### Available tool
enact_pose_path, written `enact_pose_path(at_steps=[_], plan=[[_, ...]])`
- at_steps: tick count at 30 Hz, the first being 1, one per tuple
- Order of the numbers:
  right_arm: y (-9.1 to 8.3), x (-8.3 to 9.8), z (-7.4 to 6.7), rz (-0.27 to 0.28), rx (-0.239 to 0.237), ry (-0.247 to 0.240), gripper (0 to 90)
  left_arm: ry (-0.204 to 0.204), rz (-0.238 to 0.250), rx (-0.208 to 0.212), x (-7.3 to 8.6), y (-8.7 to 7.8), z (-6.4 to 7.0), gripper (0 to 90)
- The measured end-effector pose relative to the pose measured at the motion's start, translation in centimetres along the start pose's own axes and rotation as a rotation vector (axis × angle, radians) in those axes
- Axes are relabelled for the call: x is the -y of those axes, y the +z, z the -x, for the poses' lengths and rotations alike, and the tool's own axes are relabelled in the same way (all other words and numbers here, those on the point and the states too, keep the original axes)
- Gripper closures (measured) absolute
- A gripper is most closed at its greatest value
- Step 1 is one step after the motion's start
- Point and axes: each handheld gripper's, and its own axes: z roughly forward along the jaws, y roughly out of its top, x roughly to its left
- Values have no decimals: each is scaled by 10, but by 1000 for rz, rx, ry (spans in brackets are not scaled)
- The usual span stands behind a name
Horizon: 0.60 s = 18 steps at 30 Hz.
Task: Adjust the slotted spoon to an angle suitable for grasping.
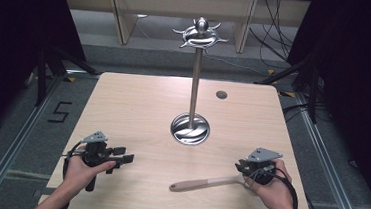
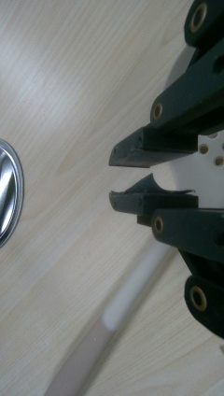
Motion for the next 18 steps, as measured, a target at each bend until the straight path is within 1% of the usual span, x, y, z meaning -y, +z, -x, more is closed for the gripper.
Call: enact_pose_path(at_steps=[1,2,3,5,6,7,8,9,12,13,14,15,16,18], plan=[[0,0,1,3,1,-8,773,-1,-2,0,0,1,0,432],[0,1,2,4,0,-7,792,-3,-10,6,-1,1,0,434],[-1,0,3,-3,-4,-5,815,5,-18,6,-1,1,0,437],[-1,1,3,-6,5,-11,846,10,-9,8,-2,3,1,451],[-1,1,3,-6,5,-11,846,10,-9,8,-2,3,1,462],[-1,2,3,-8,9,-16,871,19,-6,17,-3,4,3,476],[-1,2,3,-8,9,-16,871,19,-6,17,-3,4,3,488],[-1,3,4,-20,9,-9,889,26,-16,36,-3,6,6,520],[-2,2,4,-24,18,-8,900,49,-30,56,-3,6,13,601],[-3,1,3,-27,24,-2,900,49,-30,56,-3,6,13,631],[-3,1,3,-31,28,-12,900,72,-31,62,-3,5,16,659],[-3,0,2,-33,29,-8,900,106,-38,60,-3,3,19,688],[-5,-1,1,-30,30,-1,900,118,-36,58,-2,3,20,732],[-4,-3,-2,-27,43,-1,900,144,-51,58,-3,-2,23,802]])
